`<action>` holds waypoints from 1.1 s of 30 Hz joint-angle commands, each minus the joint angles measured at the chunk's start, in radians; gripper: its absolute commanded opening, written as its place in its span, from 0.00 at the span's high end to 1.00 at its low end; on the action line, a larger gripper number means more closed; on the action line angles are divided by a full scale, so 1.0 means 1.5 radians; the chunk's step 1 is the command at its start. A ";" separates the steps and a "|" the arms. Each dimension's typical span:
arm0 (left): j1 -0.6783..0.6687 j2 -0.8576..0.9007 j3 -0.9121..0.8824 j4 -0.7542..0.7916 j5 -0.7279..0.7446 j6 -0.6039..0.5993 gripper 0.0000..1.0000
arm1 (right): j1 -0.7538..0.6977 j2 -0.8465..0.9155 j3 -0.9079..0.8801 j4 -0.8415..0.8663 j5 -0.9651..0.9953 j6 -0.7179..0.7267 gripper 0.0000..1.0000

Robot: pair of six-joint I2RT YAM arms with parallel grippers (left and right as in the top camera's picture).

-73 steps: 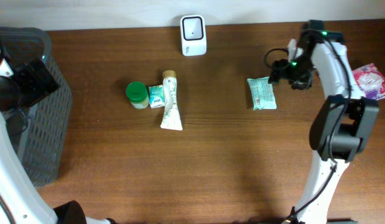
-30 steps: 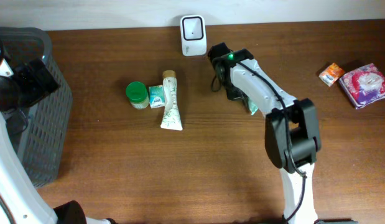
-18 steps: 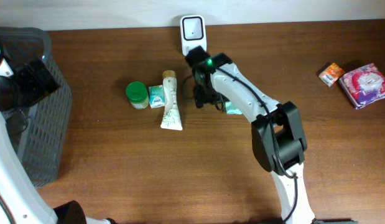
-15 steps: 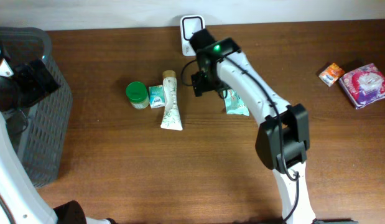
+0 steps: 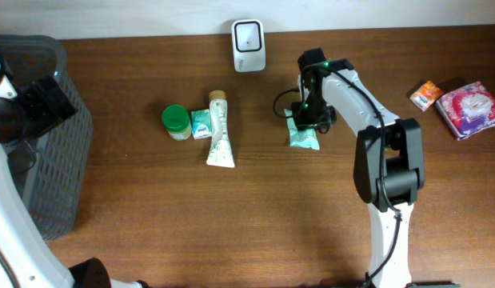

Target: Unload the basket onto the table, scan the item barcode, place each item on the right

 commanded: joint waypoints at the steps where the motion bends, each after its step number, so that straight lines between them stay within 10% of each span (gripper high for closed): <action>1: 0.002 -0.006 0.001 0.000 0.003 -0.004 0.01 | 0.006 -0.004 -0.007 0.024 -0.080 0.002 0.96; 5: 0.002 -0.006 0.001 0.000 0.003 -0.004 0.01 | 0.006 -0.004 0.111 0.052 -0.135 0.050 0.96; 11: 0.002 -0.006 0.001 -0.001 0.003 -0.004 0.01 | 0.046 0.004 0.171 0.455 -0.088 0.100 0.96; 20: 0.002 -0.006 0.001 0.000 0.003 -0.004 0.01 | 0.087 0.119 0.171 0.736 0.073 0.029 0.96; 27: 0.002 -0.006 0.001 0.000 0.003 -0.004 0.01 | 0.087 0.134 0.171 0.755 0.075 0.029 0.96; 33: 0.002 -0.006 0.001 0.000 0.003 -0.004 0.01 | -0.016 -0.015 0.171 0.498 0.075 0.087 0.96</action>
